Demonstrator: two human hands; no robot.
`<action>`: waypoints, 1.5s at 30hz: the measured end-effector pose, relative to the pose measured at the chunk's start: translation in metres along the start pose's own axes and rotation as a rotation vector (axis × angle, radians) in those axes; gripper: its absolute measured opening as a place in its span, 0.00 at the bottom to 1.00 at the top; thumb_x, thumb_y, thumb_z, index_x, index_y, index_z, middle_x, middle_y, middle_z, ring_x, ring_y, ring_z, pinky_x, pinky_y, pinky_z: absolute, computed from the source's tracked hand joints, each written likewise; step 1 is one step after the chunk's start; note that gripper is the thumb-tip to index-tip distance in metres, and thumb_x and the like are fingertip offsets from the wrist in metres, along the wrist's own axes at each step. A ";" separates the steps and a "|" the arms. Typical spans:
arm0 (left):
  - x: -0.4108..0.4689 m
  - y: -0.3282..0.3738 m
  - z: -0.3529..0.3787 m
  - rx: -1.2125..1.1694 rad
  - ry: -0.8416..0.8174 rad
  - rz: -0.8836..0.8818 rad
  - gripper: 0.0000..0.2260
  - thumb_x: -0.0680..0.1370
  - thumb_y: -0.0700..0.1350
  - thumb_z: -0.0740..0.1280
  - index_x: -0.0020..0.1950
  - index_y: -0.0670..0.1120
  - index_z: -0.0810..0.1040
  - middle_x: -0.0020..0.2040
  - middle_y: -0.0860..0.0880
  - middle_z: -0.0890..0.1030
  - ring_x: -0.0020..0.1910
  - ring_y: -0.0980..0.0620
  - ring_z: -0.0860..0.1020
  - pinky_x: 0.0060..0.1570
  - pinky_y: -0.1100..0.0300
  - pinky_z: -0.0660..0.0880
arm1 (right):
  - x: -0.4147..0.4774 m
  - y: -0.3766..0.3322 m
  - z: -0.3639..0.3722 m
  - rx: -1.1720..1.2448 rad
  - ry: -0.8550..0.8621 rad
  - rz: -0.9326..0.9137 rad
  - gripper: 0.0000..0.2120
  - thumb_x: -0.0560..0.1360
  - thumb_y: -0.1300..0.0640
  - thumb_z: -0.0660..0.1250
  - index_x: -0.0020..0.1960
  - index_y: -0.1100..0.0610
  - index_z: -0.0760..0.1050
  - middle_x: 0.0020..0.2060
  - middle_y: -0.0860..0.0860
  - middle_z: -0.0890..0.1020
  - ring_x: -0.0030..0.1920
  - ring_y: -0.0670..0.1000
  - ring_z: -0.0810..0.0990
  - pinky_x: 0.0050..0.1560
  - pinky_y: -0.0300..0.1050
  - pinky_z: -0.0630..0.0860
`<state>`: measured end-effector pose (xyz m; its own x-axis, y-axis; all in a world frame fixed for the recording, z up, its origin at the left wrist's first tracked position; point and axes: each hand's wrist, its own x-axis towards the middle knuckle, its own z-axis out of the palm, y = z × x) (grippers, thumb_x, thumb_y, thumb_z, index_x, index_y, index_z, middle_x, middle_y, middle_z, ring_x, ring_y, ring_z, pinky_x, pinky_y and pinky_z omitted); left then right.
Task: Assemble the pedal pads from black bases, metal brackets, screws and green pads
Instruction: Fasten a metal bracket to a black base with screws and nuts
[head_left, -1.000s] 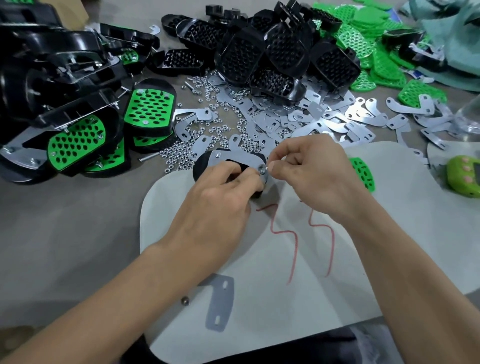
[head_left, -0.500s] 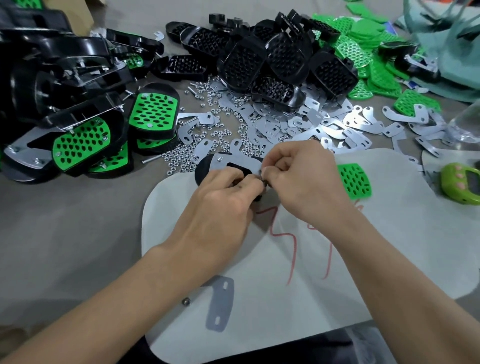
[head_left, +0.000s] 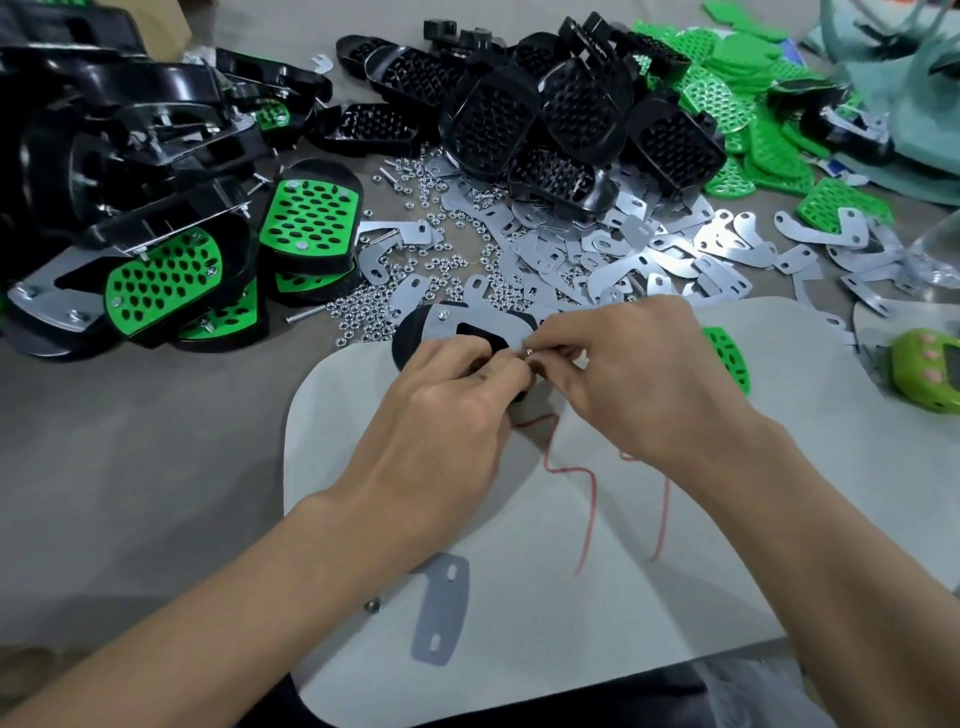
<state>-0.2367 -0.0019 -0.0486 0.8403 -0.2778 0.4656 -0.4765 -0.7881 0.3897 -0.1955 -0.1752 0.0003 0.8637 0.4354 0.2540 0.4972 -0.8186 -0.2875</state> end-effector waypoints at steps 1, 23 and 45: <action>0.000 0.000 0.000 0.002 0.000 0.003 0.09 0.72 0.33 0.67 0.50 0.39 0.83 0.43 0.42 0.79 0.48 0.45 0.72 0.50 0.52 0.71 | 0.003 0.000 -0.002 -0.014 -0.017 -0.003 0.11 0.75 0.50 0.64 0.44 0.52 0.84 0.33 0.53 0.85 0.37 0.61 0.82 0.42 0.53 0.79; -0.002 -0.001 0.002 -0.006 0.055 0.025 0.11 0.72 0.32 0.66 0.50 0.41 0.85 0.41 0.42 0.80 0.46 0.47 0.71 0.48 0.53 0.72 | 0.024 0.012 -0.008 0.043 -0.143 -0.043 0.12 0.74 0.45 0.70 0.39 0.53 0.83 0.30 0.52 0.82 0.34 0.54 0.79 0.39 0.50 0.75; -0.002 0.003 -0.002 -0.057 0.017 -0.057 0.15 0.78 0.39 0.59 0.52 0.41 0.85 0.47 0.43 0.80 0.42 0.42 0.77 0.47 0.53 0.75 | -0.003 0.007 -0.004 0.376 -0.020 0.284 0.14 0.70 0.62 0.70 0.43 0.45 0.87 0.31 0.40 0.84 0.32 0.41 0.81 0.35 0.26 0.72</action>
<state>-0.2400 -0.0022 -0.0468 0.8621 -0.2235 0.4548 -0.4424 -0.7698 0.4602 -0.1950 -0.1837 0.0012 0.9695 0.2235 0.1001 0.2330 -0.7156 -0.6585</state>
